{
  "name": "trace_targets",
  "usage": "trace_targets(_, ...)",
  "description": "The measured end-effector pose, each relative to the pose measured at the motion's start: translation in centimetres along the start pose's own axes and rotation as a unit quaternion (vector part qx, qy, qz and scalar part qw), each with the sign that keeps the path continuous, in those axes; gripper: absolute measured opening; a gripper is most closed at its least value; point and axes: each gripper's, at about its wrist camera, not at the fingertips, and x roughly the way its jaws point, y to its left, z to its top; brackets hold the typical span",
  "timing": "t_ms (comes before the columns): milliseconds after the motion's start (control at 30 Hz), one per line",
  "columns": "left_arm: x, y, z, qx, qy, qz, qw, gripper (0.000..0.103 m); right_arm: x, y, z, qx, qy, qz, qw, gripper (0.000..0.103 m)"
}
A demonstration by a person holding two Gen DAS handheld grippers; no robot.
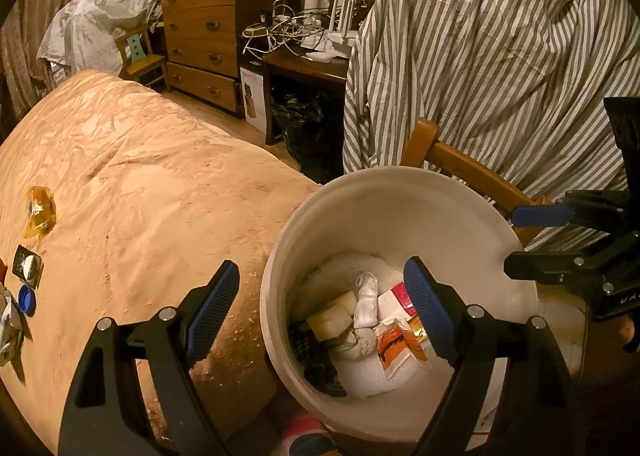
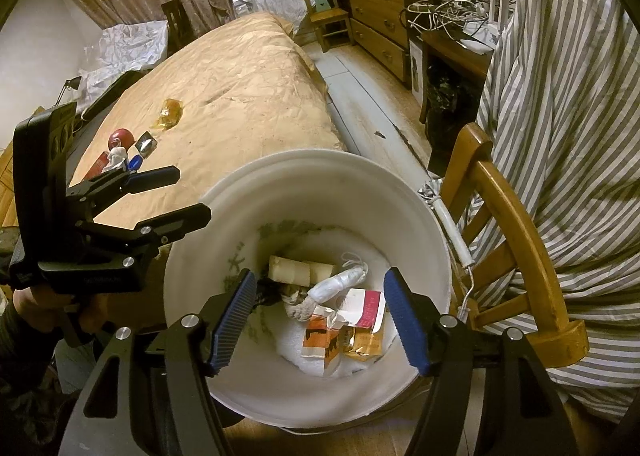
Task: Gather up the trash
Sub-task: 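Move both open tools back over the remaining trash on the bed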
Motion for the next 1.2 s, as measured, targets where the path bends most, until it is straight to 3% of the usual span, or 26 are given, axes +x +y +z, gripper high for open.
trace_targets(267, -0.8, 1.3, -0.5, -0.004, -0.003, 0.004, 1.0000, 0.081, -0.3, 1.1, 0.0, -0.003, -0.007, 0.005, 1.000, 0.071)
trace_targets(533, -2.6, 4.8, -2.0, -0.020, -0.011, 0.019, 0.9996, 0.081, -0.4, 6.0, 1.4, -0.030, -0.027, 0.041, 0.998, 0.077)
trace_targets(933, -7.9, 17.7, -8.4, -0.103, -0.019, 0.087, 0.9906, 0.081, 3.8, 19.5, 3.6, -0.116, -0.021, 0.116, 0.986, 0.082)
trace_targets(1200, -12.6, 28.7, -12.6, -0.092, -0.026, 0.179, 0.9792, 0.081, 7.5, 25.5, 3.8, -0.156, 0.001, 0.130, 0.979, 0.083)
